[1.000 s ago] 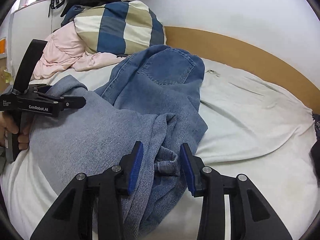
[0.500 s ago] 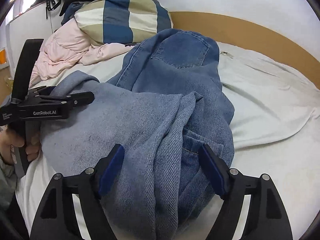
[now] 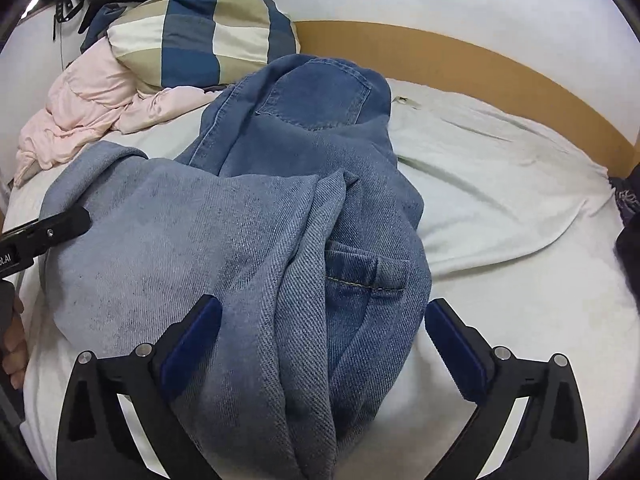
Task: Fold clothes
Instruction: 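Lower the held denim onto the sheet and open the right gripper, then move the open right gripper back over the folded pants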
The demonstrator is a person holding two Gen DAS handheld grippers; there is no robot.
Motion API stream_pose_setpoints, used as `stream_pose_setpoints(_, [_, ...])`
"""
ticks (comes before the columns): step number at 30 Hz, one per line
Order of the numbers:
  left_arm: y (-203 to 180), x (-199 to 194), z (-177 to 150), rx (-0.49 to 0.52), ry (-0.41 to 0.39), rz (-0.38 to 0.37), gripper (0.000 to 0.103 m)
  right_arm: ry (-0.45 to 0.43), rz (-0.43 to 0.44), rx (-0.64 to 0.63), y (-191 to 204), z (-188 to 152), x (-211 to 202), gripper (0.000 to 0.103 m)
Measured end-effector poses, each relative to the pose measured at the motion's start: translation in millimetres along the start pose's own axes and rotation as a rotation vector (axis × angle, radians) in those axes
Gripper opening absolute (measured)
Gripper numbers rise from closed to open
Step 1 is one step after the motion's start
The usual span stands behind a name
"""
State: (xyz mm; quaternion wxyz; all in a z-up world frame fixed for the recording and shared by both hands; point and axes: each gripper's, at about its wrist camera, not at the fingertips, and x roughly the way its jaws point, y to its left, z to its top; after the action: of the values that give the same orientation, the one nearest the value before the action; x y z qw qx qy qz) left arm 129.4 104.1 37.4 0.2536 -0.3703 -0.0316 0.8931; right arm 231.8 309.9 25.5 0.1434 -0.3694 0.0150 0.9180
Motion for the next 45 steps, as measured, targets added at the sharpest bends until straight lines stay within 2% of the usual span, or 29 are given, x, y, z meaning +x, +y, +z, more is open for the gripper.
stream_pose_setpoints(3, [1,1,-1,-0.008,0.003,-0.009,0.103,-0.009,-0.032,-0.018,5,0,-2,0.103])
stream_pose_setpoints(11, [5,4,-2,-0.033,0.017,-0.035,0.103,-0.011,-0.048,-0.007,5,-1,-5,0.103])
stream_pose_setpoints(14, [5,-1,-3,-0.032,-0.01,-0.016,0.103,-0.09,-0.161,0.01,6,-3,-20,0.103])
stream_pose_setpoints(17, [8,-18,-4,-0.046,-0.084,0.025,0.103,-0.17,-0.273,0.027,6,-6,-35,0.103])
stream_pose_setpoints(19, [12,-34,-7,-0.057,-0.139,0.026,0.103,-0.242,-0.329,0.058,2,-9,-50,0.103])
stream_pose_setpoints(21, [15,-48,-11,-0.076,-0.174,-0.01,0.103,-0.339,-0.288,0.124,-10,-17,-69,0.103])
stream_pose_setpoints(23, [15,-52,-10,-0.052,-0.17,-0.002,0.103,-0.374,-0.222,0.195,-28,-21,-78,0.103])
stream_pose_setpoints(25, [16,-52,-9,-0.021,-0.158,0.024,0.103,-0.343,-0.122,0.233,-41,-19,-72,0.103])
stream_pose_setpoints(27, [20,-48,-9,0.004,-0.133,0.074,0.103,-0.315,-0.068,0.245,-45,-17,-66,0.103])
stream_pose_setpoints(29, [32,-46,-11,-0.015,-0.099,0.13,0.103,-0.289,-0.04,0.237,-44,-14,-60,0.103])
stream_pose_setpoints(31, [47,-43,-11,-0.065,-0.094,0.226,0.103,-0.261,-0.041,0.227,-41,-12,-56,0.103])
stream_pose_setpoints(32, [52,-35,-10,-0.085,-0.051,0.27,0.103,-0.246,-0.042,0.223,-39,-11,-53,0.103])
stream_pose_setpoints(33, [56,-25,-8,-0.095,0.005,0.283,0.103,-0.234,-0.051,0.226,-38,-12,-50,0.103])
stream_pose_setpoints(35, [59,-8,-9,-0.092,0.08,0.275,0.103,-0.223,-0.055,0.253,-43,-13,-48,0.103])
stream_pose_setpoints(39, [52,16,-11,-0.05,0.169,0.281,0.103,-0.213,-0.023,0.336,-61,-18,-47,0.103])
stream_pose_setpoints(45, [49,22,-11,0.003,0.189,0.278,0.103,-0.221,0.085,0.482,-87,-29,-46,0.103])
